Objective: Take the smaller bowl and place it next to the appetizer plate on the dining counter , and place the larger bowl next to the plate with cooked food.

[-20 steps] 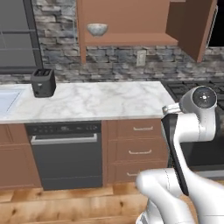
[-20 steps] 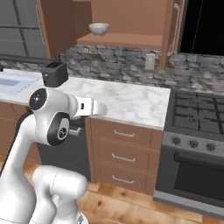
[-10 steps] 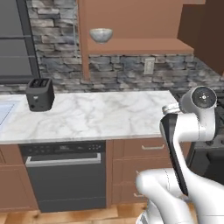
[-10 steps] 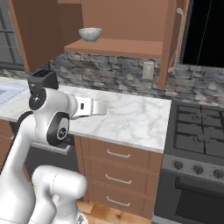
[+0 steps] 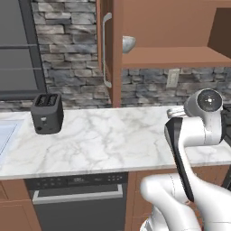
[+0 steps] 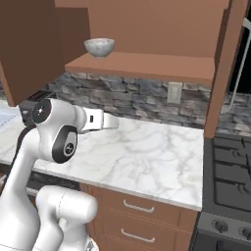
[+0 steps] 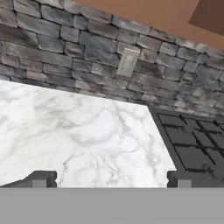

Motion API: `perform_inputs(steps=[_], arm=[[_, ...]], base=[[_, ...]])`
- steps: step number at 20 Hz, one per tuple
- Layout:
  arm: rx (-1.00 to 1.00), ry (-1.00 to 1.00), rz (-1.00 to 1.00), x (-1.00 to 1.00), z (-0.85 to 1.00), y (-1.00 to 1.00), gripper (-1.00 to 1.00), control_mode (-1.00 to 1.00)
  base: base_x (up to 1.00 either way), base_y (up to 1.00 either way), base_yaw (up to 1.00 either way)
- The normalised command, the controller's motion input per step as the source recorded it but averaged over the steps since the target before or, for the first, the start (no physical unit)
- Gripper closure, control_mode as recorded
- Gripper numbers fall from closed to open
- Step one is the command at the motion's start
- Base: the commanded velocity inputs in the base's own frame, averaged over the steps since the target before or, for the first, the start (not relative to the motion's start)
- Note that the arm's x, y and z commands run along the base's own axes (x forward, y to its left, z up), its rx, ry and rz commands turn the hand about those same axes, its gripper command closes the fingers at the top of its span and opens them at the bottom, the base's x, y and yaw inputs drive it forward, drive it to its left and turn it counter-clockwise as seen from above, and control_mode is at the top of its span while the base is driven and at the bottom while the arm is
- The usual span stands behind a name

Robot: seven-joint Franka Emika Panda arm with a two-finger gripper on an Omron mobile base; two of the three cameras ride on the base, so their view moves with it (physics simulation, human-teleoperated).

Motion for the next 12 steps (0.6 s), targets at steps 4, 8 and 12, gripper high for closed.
perform_inputs(steps=[4, 8, 12], arm=[[0.0, 0.0, 0.0, 0.0, 0.0, 0.0, -1.0, 1.0], [0.0, 0.0, 0.0, 0.0, 0.0, 0.0, -1.0, 1.0], [0.0, 0.02, 0.0, 0.05, -0.03, 0.0, -1.0, -1.0]], base=[[0.87, 0.08, -0.09], [0.86, 0.13, -0.09], [0.36, 0.08, -0.03]])
